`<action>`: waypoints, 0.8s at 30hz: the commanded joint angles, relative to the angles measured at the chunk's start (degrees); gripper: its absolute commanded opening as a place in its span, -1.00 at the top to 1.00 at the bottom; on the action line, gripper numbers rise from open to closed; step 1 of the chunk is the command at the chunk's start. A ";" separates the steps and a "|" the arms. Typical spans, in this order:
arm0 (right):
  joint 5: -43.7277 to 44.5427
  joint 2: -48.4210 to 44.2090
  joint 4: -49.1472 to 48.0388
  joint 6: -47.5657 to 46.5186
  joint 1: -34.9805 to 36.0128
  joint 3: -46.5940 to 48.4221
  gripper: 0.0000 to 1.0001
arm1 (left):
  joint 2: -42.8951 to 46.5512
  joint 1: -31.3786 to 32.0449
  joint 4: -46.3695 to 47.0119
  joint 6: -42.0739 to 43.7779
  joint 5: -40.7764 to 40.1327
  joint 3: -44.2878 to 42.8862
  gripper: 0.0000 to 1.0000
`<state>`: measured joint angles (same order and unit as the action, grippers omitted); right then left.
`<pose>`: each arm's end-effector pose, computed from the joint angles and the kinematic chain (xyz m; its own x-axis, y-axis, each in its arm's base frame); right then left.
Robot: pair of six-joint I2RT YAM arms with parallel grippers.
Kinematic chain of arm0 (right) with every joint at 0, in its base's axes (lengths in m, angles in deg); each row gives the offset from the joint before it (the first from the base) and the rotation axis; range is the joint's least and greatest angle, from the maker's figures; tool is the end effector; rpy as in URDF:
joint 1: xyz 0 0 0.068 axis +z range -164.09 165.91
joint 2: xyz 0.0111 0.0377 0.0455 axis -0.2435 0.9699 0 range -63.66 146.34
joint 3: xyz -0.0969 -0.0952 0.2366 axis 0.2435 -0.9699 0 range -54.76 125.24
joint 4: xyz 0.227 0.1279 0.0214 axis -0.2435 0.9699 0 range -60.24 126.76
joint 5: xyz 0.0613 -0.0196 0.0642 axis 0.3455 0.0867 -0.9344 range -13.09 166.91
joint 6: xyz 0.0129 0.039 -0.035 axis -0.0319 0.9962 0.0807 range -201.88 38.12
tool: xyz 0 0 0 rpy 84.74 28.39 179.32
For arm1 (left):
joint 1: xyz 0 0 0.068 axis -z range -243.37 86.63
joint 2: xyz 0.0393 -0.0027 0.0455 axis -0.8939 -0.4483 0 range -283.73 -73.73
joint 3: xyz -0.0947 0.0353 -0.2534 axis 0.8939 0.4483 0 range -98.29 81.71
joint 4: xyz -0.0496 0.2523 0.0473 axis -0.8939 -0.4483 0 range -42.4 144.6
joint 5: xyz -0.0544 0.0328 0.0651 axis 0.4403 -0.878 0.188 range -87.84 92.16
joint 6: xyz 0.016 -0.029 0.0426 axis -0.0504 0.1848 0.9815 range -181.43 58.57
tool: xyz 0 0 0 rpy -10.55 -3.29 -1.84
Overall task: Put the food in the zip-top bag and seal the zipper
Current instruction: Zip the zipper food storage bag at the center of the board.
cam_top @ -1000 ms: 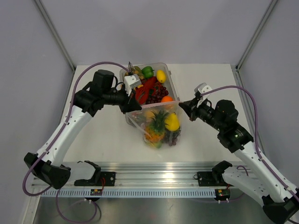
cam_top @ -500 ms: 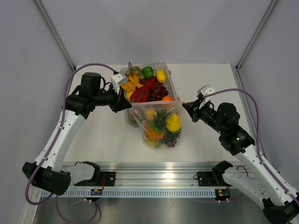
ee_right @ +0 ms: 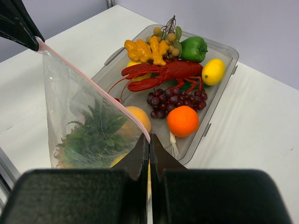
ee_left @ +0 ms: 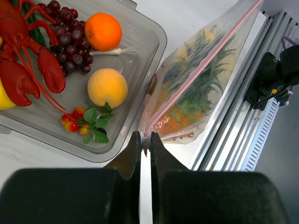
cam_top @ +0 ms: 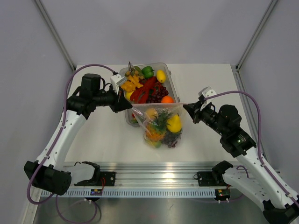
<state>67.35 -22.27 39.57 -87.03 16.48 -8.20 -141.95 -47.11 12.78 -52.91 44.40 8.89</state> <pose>0.1427 0.0911 0.3611 -0.0113 -0.1095 -0.9939 -0.6476 0.7581 -0.0762 0.2251 -0.0907 0.3773 -0.4675 0.2505 -0.8477 0.7991 0.5297 -0.2842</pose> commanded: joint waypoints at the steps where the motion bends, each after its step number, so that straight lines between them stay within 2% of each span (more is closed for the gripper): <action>1: 5.69 -2.36 -2.33 -1.45 -2.00 0.54 1.00 | 0.82 -3.06 1.13 0.19 -2.60 1.18 1.00; 16: 5.87 -4.65 -4.97 1.19 -4.64 -2.09 1.00 | 0.81 -5.88 3.68 -0.87 -3.30 3.29 1.00; 24: 3.77 -5.09 -6.11 2.51 -5.52 -2.62 1.00 | -0.24 -6.23 2.89 -1.83 -3.31 0.67 1.00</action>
<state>68.81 -26.47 37.29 -84.80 11.30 -11.34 -142.28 -52.23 14.99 -54.84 44.45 11.12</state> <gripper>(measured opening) 0.009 0.042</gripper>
